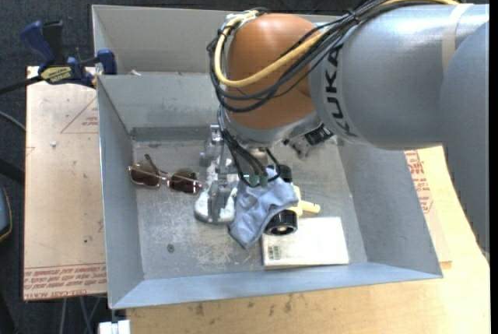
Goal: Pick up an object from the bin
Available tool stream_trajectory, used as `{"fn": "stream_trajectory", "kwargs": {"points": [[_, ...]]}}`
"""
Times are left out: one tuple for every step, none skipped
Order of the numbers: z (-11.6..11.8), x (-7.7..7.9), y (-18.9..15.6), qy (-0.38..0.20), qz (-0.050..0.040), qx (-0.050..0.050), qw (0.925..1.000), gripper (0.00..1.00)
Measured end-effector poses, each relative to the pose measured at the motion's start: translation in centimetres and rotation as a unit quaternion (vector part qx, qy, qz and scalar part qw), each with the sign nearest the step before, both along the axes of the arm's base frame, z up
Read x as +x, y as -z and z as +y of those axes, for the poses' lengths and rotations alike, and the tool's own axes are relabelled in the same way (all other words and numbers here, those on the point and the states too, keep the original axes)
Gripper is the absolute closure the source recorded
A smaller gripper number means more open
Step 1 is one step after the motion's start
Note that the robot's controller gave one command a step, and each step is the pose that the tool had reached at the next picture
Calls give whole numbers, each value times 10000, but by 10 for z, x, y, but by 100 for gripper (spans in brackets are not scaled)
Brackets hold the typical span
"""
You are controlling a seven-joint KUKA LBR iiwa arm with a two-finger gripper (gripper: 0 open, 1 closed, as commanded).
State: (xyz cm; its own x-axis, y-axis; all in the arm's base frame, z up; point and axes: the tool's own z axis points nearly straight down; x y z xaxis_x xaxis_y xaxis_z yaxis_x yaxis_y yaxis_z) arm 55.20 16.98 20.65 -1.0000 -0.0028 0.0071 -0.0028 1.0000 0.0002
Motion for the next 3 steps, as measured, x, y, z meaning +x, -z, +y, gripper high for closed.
{"fn": "stream_trajectory", "kwargs": {"points": [[-1,2,-4,12,-37,6,10000,0],[19,9,33,92,-89,16,9999,0],[17,15,89,3,-56,21,10000,0]]}}
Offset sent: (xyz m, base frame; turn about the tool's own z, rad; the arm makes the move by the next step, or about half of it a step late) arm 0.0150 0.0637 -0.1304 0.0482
